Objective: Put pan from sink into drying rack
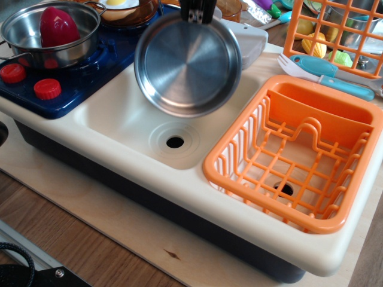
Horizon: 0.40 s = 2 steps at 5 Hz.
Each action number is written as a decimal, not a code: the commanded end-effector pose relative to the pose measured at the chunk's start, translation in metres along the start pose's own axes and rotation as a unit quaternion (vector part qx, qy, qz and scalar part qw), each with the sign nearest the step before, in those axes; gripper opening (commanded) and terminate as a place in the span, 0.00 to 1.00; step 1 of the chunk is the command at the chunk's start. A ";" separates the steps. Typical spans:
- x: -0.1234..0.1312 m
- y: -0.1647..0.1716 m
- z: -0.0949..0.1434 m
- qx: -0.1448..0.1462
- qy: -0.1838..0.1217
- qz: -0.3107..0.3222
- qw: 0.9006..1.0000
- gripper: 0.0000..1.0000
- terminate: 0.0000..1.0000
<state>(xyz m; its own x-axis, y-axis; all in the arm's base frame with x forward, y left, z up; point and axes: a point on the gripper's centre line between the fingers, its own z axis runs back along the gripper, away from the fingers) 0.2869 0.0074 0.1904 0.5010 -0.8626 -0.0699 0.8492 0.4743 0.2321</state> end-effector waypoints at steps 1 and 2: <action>0.023 0.002 0.036 0.018 -0.014 0.034 0.999 0.00 0.00; 0.049 -0.007 0.040 -0.006 -0.052 0.081 0.995 0.00 1.00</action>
